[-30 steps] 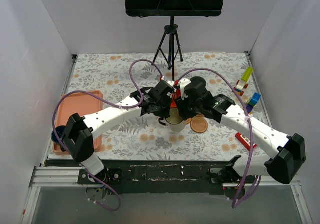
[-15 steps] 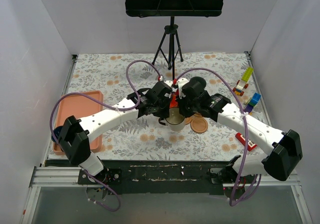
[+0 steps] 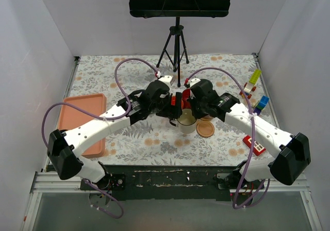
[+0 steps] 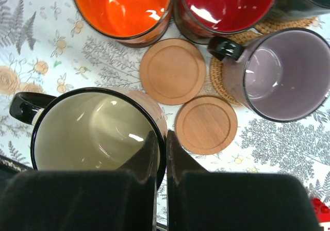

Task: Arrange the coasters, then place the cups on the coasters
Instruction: Place the cup on the coaster.

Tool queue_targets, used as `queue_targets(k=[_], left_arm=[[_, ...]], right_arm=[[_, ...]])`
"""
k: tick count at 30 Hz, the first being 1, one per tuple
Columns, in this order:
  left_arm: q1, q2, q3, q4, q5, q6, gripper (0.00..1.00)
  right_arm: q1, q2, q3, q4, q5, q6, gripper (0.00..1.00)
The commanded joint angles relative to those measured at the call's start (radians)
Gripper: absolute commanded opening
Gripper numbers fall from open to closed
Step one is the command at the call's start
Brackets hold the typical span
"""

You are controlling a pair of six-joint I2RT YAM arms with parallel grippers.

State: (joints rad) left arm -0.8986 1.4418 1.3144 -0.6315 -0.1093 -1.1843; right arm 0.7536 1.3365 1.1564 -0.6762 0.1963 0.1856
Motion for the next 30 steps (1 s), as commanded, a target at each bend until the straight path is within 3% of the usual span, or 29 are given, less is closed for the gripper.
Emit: queue_targets(k=[1,2,3,8,11,16,23,30], left_arm=[[0.041,-0.095,-0.029,0.042,-0.004,-0.012,0.86],[0.065,-0.109,-0.03,0.056,0.008,-0.017,0.96],[0.099,-0.124,-0.03,0.07,0.029,-0.02,0.98],[0.327,-0.123,0.043,0.049,0.109,-0.09,0.98],[0.403,-0.098,0.097,0.0,0.109,-0.101,0.98],[0.451,-0.087,0.123,-0.048,0.154,-0.063,0.98],[0.46,-0.086,0.132,-0.108,0.171,0.066,0.98],[0.458,-0.123,0.077,-0.082,0.183,0.045,0.98]], right_arm=[[-0.034,-0.054,0.072,0.023,0.054,0.092,0.01],[-0.042,-0.066,0.062,0.033,0.058,0.107,0.01],[-0.049,-0.079,0.045,0.047,0.063,0.126,0.01],[-0.063,-0.147,-0.039,0.138,0.117,0.205,0.01],[-0.063,-0.198,-0.121,0.225,0.092,0.227,0.01],[-0.065,-0.244,-0.251,0.365,-0.01,0.183,0.01],[-0.088,-0.226,-0.277,0.405,-0.081,0.002,0.01],[-0.158,-0.171,-0.258,0.432,-0.188,-0.158,0.01]])
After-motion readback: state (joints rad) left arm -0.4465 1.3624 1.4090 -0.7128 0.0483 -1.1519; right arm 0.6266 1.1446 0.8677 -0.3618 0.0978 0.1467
